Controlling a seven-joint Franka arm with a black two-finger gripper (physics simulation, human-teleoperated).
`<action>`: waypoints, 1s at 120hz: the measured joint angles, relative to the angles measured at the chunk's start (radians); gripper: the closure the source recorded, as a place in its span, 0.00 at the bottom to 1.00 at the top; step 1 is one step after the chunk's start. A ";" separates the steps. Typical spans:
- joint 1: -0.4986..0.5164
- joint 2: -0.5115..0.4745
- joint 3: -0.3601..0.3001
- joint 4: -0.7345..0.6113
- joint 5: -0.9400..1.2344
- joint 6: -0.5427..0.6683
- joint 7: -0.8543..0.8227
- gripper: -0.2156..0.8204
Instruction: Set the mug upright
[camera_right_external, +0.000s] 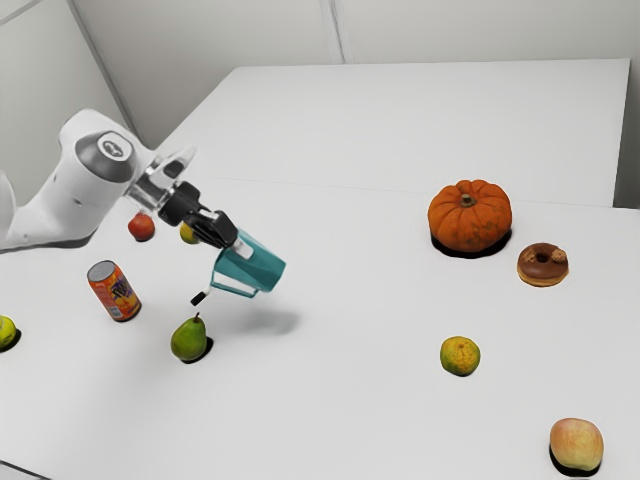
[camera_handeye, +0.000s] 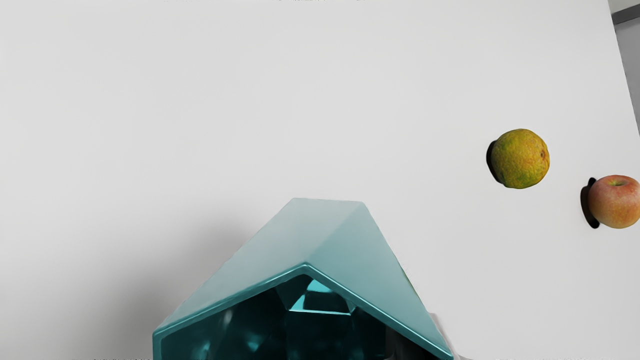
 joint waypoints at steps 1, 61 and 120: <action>-0.001 0.000 -0.001 0.005 0.008 -0.001 -0.004 0.97; -0.028 0.006 -0.093 0.104 0.474 -0.015 -0.299 0.97; -0.076 0.037 -0.119 0.042 0.737 0.149 -0.506 0.97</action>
